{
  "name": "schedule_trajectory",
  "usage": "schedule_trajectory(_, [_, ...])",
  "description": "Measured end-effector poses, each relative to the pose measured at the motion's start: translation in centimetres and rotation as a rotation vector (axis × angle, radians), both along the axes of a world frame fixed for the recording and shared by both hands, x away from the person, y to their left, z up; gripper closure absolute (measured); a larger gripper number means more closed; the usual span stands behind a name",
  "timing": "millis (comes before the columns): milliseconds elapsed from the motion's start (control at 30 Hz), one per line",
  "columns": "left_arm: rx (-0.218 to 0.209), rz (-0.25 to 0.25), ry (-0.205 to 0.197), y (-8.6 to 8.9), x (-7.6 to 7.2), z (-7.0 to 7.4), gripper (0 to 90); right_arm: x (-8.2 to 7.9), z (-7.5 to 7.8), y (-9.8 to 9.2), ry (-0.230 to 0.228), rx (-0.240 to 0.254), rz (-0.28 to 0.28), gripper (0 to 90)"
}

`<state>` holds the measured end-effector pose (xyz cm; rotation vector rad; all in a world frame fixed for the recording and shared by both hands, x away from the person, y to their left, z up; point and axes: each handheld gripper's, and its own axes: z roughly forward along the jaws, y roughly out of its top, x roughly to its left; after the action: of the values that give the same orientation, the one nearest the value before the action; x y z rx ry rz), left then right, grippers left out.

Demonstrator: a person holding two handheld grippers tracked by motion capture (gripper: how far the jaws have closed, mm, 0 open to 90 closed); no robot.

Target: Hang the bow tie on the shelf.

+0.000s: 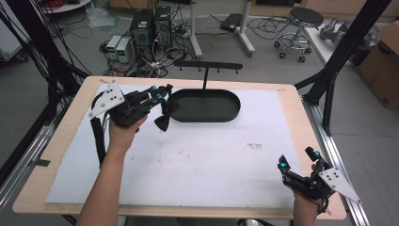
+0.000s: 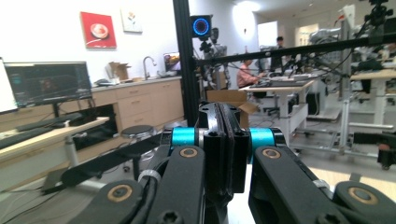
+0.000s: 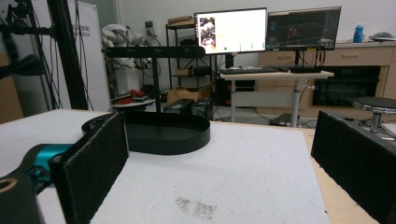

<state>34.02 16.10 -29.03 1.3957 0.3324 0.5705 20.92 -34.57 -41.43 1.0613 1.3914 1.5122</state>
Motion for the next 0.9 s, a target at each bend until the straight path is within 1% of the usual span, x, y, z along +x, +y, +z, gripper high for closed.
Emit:
schedule_trajectory(67, [-0.004, -0.020, -0.001, -0.8, 1.2, 0.2, 88.0, 0.0, 0.0, 0.1, 0.004, 0.001, 0.000, 3.1])
schedule_trajectory(167, [-0.005, -0.035, -0.004, -1.7, 2.7, 0.3, 88.1, 0.1, 0.0, 0.1, 0.002, -0.003, 0.002, 3.1])
schedule_trajectory(367, [-0.010, -0.073, -0.004, -3.0, 5.9, 0.2, 88.1, 0.0, 0.0, 0.3, 0.007, -0.004, 0.016, 3.1])
schedule_trajectory(433, [-0.011, -0.076, -0.003, -3.2, 6.8, 0.1, 88.1, 0.0, 0.0, 0.3, 0.006, 0.000, 0.020, 3.1])
schedule_trajectory(567, [-0.016, -0.077, -0.005, -3.4, 8.7, -0.1, 88.1, -0.1, 0.2, 0.4, -0.003, -0.011, 0.030, 3.1])
schedule_trajectory(600, [-0.017, -0.078, -0.003, -3.4, 9.2, -0.1, 88.1, -0.3, 0.4, 0.4, -0.003, -0.006, 0.032, 3.1])
schedule_trajectory(733, [-0.014, -0.073, 0.016, -3.5, 11.0, -0.1, 88.2, -0.7, 0.8, 0.6, -0.013, -0.005, 0.040, 3.1])
schedule_trajectory(900, [-0.010, -0.062, 0.038, -3.5, 12.7, -0.7, 88.1, -0.8, 1.1, 0.8, -0.024, -0.011, 0.049, 3.1])
